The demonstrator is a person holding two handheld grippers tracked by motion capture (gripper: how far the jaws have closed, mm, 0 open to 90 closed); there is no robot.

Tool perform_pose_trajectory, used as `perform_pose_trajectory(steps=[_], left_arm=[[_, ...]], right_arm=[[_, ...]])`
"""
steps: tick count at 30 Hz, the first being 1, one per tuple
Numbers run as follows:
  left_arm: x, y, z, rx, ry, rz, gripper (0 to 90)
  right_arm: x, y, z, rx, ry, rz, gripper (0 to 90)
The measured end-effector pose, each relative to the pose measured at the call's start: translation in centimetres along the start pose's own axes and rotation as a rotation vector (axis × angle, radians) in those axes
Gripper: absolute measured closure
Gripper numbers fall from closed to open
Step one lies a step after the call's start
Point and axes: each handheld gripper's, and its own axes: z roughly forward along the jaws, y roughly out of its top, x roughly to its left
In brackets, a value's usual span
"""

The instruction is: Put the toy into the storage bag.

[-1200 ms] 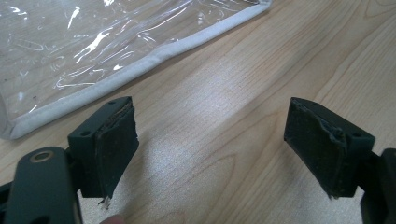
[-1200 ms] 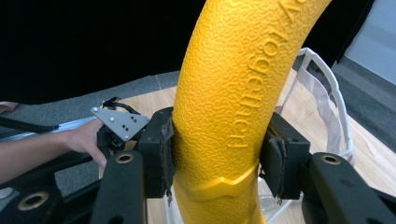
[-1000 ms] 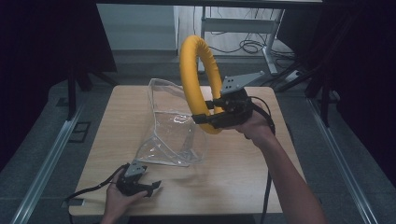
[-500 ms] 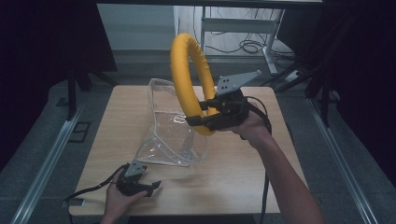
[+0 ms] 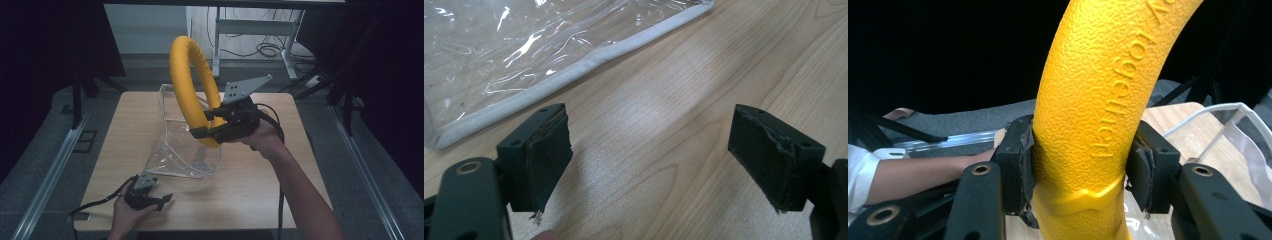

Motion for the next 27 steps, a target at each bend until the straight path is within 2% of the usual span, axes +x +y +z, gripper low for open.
perform_pose_trajectory(steps=[9, 27], left_arm=[[0.0, 0.0, -0.1, -0.002, 0.000, 0.000, 17.2], [0.0, 0.0, -0.1, 0.000, 0.000, -0.002, 17.2]], right_arm=[[0.4, 0.2, 1.0, -0.007, 0.043, -0.020, 50.8], [0.3, -0.8, 3.5, 0.015, 0.117, -0.005, 50.7]])
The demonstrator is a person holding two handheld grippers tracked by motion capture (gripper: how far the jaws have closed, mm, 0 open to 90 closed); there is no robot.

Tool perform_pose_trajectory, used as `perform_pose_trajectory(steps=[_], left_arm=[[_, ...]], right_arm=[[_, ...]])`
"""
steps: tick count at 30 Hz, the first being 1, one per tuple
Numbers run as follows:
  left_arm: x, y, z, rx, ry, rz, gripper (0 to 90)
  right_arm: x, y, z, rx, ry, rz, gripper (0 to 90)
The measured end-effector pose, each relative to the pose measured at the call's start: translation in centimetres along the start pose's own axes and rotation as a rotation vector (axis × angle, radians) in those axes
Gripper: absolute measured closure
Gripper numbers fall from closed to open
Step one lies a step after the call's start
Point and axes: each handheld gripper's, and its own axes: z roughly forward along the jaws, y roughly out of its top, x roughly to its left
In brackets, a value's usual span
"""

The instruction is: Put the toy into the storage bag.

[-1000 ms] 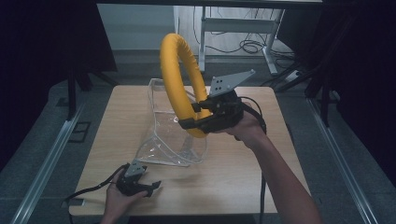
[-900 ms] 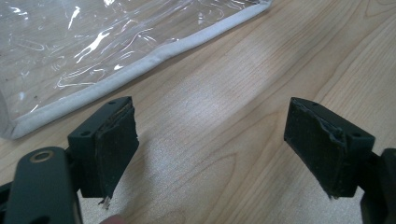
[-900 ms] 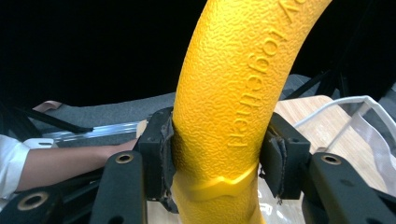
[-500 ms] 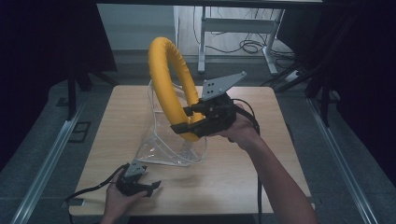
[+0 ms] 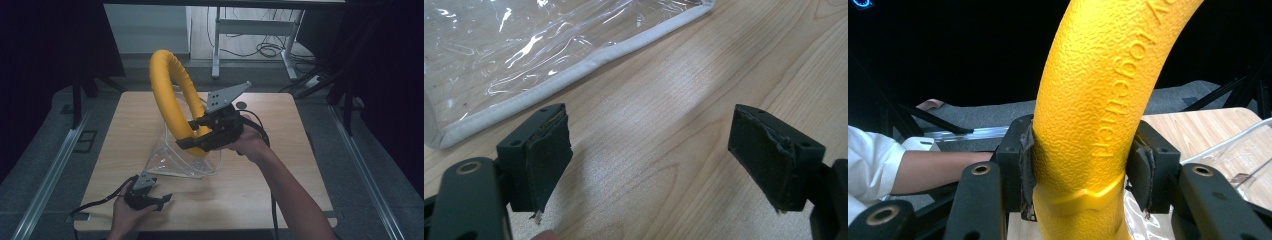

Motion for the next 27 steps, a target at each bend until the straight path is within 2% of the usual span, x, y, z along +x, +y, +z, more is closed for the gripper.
perform_pose_trajectory(steps=[8, 19, 27], left_arm=[[0.0, 0.0, 0.1, -0.002, 0.003, -0.002, 17.2], [0.0, 0.0, 0.2, -0.001, 0.004, -0.003, 17.2], [0.0, 0.0, 0.1, 0.004, 0.003, 0.004, 17.2]], right_arm=[[-0.9, -1.4, 1.4, 0.001, 0.031, 0.027, 50.8], [-1.2, -2.0, 2.0, 0.014, 0.043, 0.034, 50.8], [-2.0, -3.0, 2.9, 0.032, 0.050, 0.058, 50.7]])
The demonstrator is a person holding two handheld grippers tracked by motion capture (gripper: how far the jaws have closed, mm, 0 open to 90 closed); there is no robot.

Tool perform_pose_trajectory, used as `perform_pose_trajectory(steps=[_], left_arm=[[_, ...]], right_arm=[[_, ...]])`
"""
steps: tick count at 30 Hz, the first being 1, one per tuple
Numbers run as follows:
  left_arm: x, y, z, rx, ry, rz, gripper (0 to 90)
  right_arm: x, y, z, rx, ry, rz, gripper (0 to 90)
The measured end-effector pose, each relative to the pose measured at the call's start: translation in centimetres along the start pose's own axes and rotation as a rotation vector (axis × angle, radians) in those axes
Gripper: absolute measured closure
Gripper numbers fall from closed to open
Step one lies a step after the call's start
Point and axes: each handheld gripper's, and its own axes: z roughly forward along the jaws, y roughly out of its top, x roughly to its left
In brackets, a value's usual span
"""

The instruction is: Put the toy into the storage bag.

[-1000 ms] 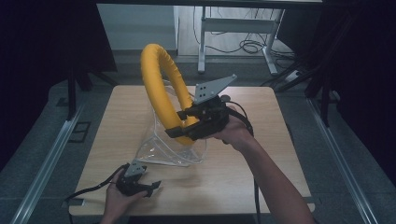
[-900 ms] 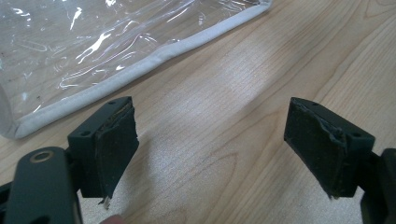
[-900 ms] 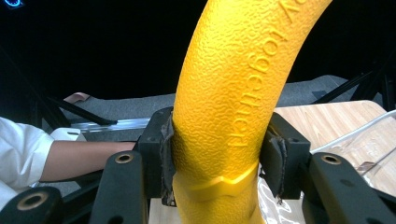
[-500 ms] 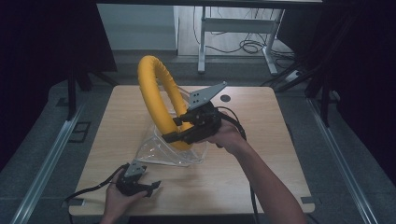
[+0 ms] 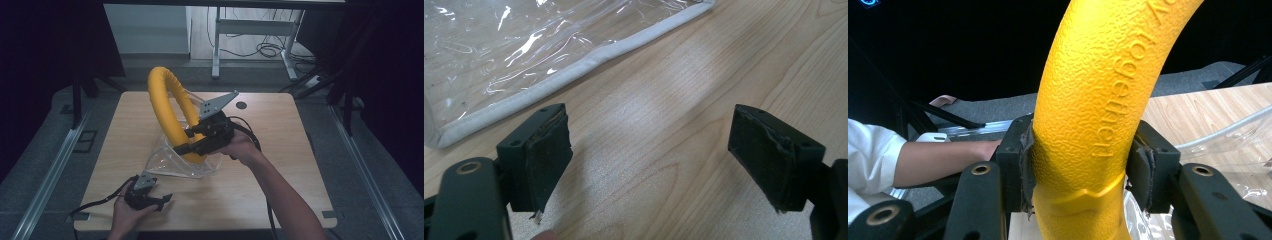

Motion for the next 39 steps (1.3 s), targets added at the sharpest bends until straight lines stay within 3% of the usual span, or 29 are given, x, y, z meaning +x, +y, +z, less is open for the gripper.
perform_pose_trajectory(steps=[21, 39], left_arm=[[-0.1, 0.0, 0.1, -0.007, 0.001, -0.006, 17.2], [-0.1, 0.0, 0.2, -0.004, 0.000, -0.003, 17.2]], right_arm=[[-2.1, -2.0, 1.7, 0.038, 0.031, 0.057, 50.7], [-2.4, -2.8, 2.4, 0.057, 0.044, 0.074, 50.6]])
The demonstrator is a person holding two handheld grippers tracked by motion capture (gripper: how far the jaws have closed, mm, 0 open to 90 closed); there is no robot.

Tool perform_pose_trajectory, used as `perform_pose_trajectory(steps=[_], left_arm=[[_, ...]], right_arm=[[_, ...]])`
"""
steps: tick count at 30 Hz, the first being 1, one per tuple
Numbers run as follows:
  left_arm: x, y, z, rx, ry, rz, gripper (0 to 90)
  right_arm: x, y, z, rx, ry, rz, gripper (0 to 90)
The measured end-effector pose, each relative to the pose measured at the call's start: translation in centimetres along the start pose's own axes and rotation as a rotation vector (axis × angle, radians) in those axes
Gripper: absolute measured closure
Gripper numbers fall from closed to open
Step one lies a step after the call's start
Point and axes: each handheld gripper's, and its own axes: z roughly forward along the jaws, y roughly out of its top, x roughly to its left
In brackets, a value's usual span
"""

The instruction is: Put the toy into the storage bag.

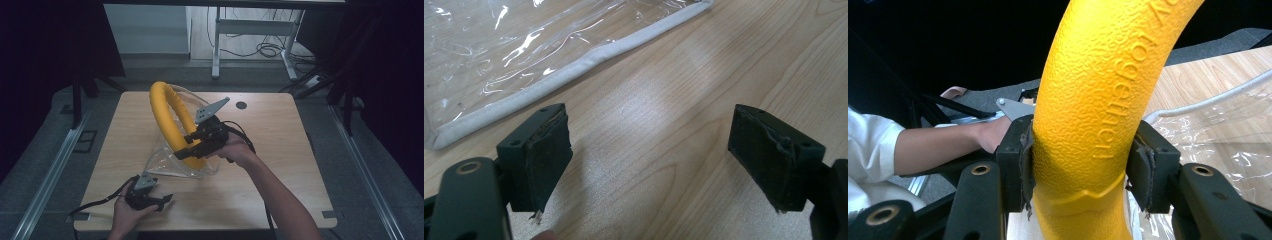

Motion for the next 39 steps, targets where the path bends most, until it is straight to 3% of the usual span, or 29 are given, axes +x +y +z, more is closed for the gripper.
perform_pose_trajectory(steps=[7, 11, 15, 18, 23, 32, 39], left_arm=[[0.0, 0.0, 0.0, 0.006, -0.002, 0.004, 17.2], [0.0, 0.0, 0.1, 0.010, -0.003, 0.004, 17.2], [0.0, 0.0, 0.1, 0.008, -0.005, 0.005, 17.2], [-0.1, 0.0, 0.1, 0.007, -0.006, 0.005, 17.2], [-0.1, 0.0, 0.2, 0.009, -0.006, 0.006, 17.2], [-0.1, 0.0, 0.2, 0.012, -0.005, 0.010, 17.1], [-0.1, 0.1, 0.2, 0.011, -0.006, 0.009, 17.2]], right_arm=[[-0.3, -0.5, 0.1, 0.000, 0.010, 0.011, 50.6], [-1.2, -1.0, 0.1, -0.004, 0.033, 0.053, 50.3], [-2.0, -1.4, -0.1, 0.012, -0.021, 0.067, 48.8], [-2.7, -1.7, -0.5, -0.025, -0.042, 0.105, 48.2], [-2.5, -1.7, -0.4, -0.010, -0.074, 0.063, 46.8], [-1.8, -1.6, -0.3, -0.016, -0.139, 0.034, 40.4], [-1.1, -1.6, -1.4, -0.070, -0.186, 0.021, 33.4]])
